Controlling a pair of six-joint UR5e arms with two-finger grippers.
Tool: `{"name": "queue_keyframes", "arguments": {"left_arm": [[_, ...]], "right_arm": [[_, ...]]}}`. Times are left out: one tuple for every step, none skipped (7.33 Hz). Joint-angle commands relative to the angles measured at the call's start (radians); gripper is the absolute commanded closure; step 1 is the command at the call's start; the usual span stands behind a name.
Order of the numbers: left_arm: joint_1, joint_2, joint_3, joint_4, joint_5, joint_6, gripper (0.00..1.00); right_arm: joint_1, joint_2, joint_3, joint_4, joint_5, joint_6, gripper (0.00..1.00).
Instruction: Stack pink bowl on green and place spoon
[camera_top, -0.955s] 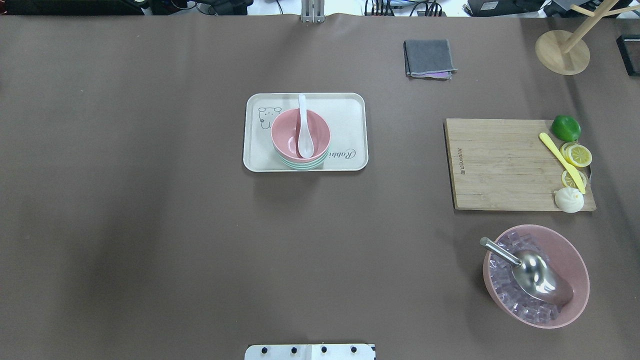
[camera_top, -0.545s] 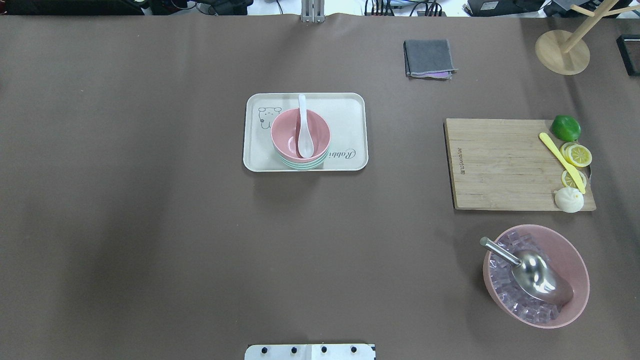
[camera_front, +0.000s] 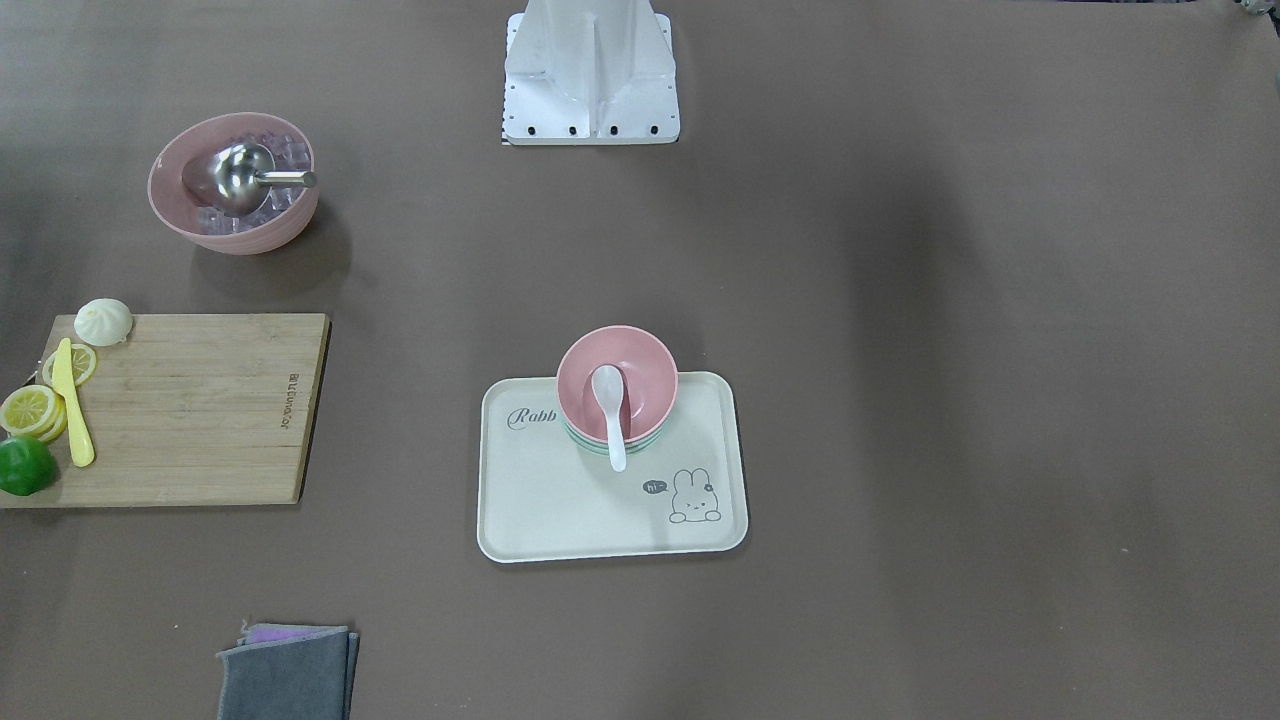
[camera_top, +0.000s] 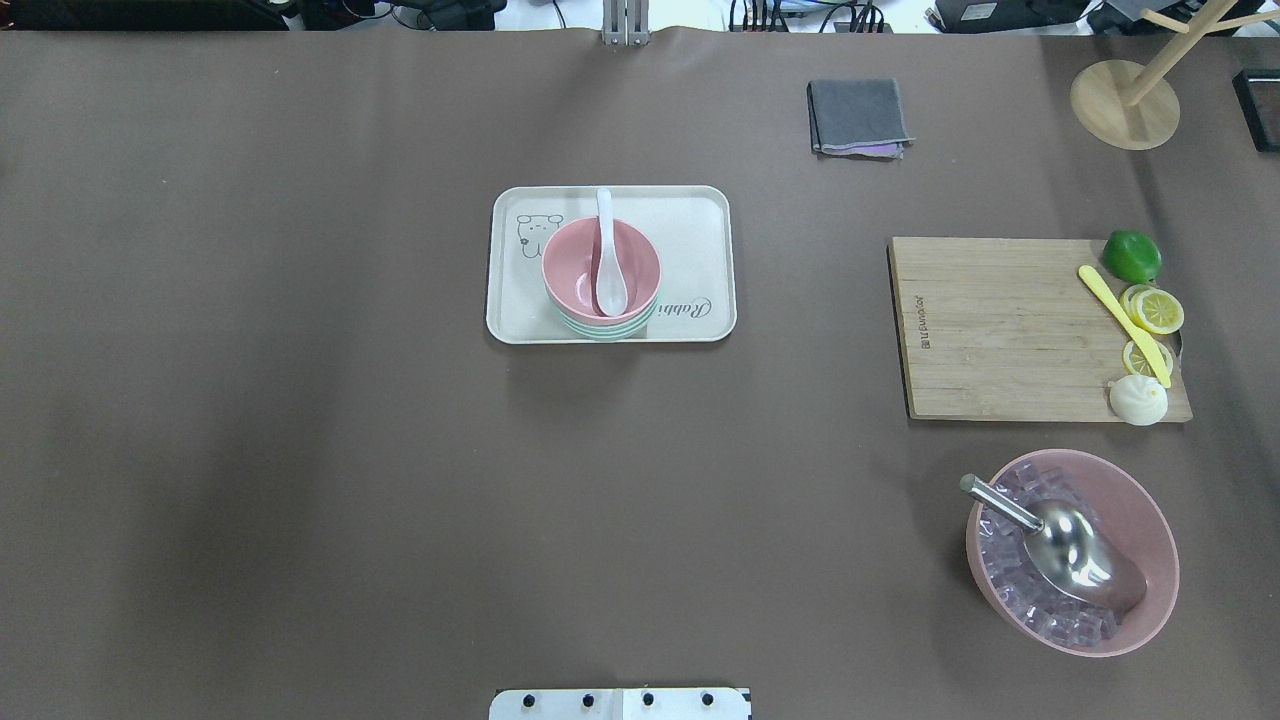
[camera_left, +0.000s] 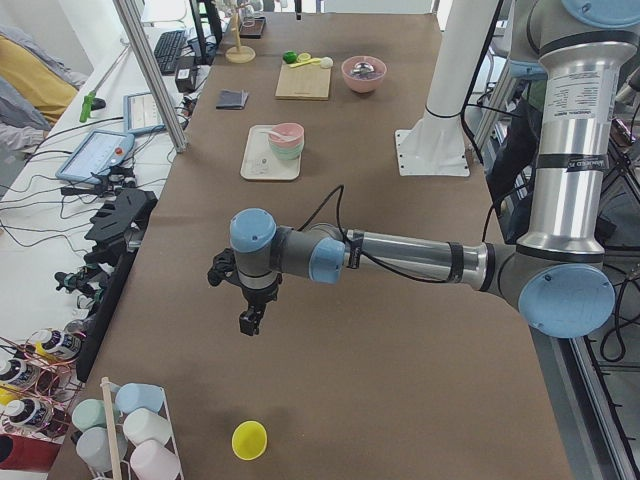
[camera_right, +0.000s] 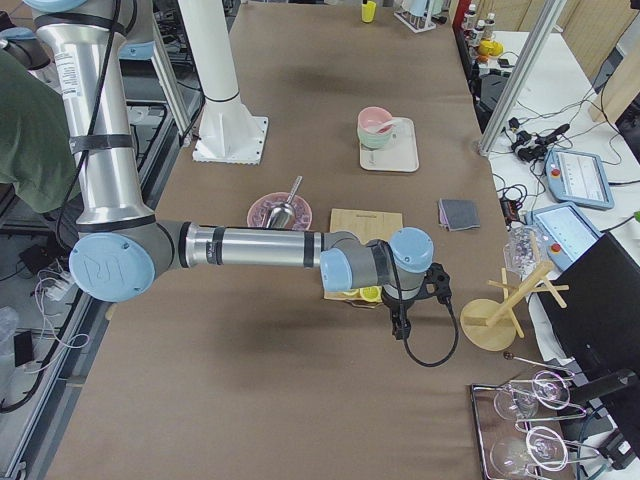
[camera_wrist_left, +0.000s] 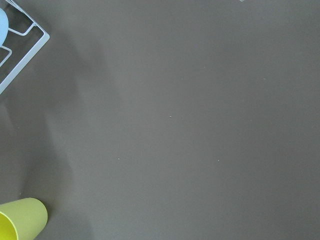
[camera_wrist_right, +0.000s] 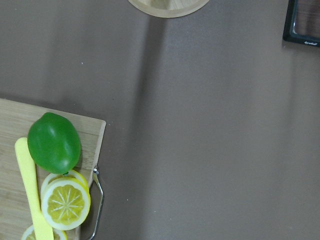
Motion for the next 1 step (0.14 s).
{"name": "queue_keyframes", "arguments": {"left_arm": [[0.0,0.0,-0.003,0.0,-0.002,0.001,0.02]], "right_arm": [[0.0,-0.004,-0.003,-0.002,-0.008,-0.001,0.0]]}}
